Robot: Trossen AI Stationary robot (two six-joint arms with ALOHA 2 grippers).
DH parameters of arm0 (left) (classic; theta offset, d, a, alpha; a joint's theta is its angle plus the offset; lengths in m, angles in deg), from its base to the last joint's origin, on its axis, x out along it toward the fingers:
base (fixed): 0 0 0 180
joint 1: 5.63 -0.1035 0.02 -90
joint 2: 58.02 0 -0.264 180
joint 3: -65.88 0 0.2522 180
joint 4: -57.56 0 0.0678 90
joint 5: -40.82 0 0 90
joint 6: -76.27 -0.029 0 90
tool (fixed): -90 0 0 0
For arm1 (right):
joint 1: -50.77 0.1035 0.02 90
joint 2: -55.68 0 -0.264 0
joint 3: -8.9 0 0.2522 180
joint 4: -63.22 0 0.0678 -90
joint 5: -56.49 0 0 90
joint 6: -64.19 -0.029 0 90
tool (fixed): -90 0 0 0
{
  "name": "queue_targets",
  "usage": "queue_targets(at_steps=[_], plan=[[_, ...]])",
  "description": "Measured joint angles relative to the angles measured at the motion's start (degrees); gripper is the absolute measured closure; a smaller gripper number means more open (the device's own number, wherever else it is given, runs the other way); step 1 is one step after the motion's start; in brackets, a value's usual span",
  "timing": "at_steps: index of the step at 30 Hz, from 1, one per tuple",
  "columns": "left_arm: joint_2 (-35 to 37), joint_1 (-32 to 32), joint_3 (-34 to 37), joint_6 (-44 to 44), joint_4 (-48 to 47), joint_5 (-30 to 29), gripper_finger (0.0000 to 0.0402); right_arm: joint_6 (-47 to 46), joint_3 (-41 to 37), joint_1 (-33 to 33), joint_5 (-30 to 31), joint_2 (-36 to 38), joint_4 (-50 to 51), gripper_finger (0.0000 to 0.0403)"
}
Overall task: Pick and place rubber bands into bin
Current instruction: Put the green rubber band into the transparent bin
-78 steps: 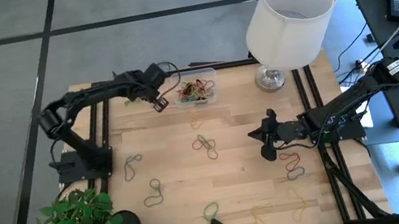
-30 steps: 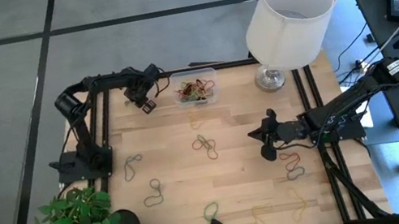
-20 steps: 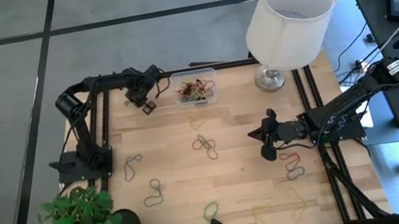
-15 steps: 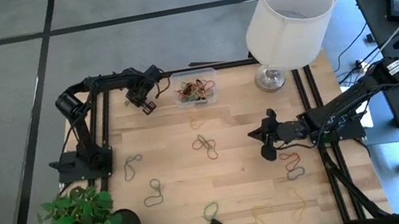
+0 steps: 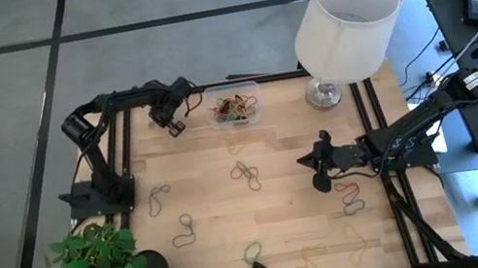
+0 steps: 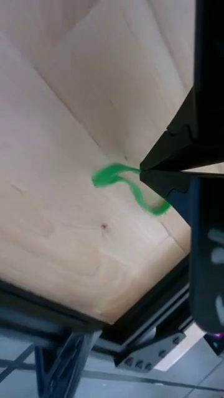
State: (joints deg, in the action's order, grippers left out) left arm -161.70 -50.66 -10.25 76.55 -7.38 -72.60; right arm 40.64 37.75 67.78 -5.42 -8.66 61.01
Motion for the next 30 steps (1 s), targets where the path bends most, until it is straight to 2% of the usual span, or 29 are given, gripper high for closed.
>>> queue_targets(at_steps=[11,20,24,30], plan=[[6.17,3.95,0.00,0.09,-0.07,1.01,0.0400,0.02,0.00,-0.01,0.00,0.00,0.00,0.0386],[15.24,9.74,-0.21,2.14,0.28,0.63,0.0400,0.02,0.00,-0.01,0.02,0.00,0.00,0.0386],[17.75,12.58,-2.91,3.46,0.39,0.55,0.0400,0.02,0.00,0.00,0.01,0.00,-0.02,0.0386],[16.13,17.46,-10.37,2.10,3.44,0.53,0.0400,0.02,0.00,0.01,0.02,0.00,-0.07,0.0386]])
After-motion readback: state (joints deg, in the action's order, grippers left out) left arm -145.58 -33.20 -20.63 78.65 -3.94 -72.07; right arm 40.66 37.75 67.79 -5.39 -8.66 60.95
